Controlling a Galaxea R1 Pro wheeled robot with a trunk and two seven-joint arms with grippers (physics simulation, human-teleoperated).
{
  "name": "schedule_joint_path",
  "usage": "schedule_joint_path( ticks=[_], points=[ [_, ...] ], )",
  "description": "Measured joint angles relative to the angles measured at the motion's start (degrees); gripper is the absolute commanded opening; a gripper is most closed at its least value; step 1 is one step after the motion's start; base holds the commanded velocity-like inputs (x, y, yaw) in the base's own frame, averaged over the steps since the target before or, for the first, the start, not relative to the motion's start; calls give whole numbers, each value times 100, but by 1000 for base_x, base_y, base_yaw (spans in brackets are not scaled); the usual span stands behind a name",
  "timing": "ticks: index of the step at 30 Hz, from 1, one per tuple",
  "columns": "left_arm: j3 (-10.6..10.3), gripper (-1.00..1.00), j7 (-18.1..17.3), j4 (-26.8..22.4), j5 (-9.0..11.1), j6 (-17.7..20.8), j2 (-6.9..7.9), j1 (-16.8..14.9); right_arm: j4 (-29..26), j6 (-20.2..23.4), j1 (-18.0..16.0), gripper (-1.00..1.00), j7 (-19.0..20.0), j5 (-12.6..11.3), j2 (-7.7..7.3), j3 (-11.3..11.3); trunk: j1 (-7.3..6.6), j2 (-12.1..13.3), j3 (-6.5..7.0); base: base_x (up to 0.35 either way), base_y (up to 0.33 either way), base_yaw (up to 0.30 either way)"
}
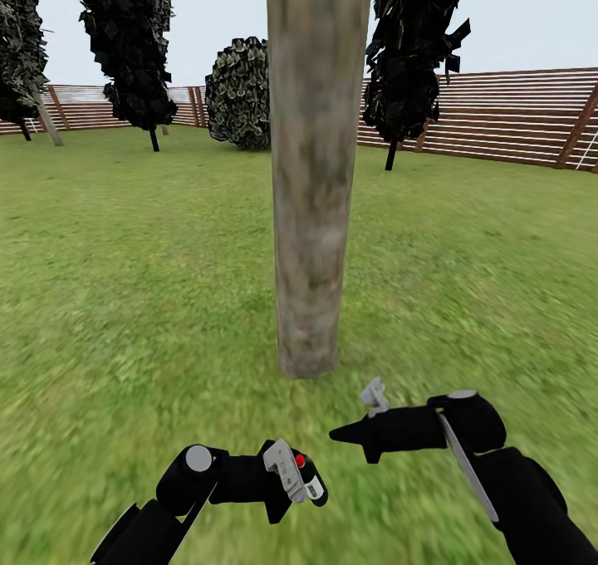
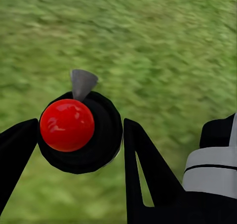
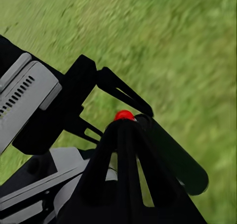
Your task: In the garden, pick up the pesticide atomizer on the floor and spray pesticide onto both trees until each tree trunk is fully covered.
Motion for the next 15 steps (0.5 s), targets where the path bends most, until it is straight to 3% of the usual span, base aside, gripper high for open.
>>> schedule_joint_path(
  ticks=[7,15],
  points=[
    [-5,-100,0,6,0,0,0,0,6,0,1,-100,8,-2,3,282,0,0,0,0,0,0],
    [-5,-100,0,9,0,0,-2,0,32,0,0,-100,4,13,83,307,0,0,0,0,0,0]
  ],
)
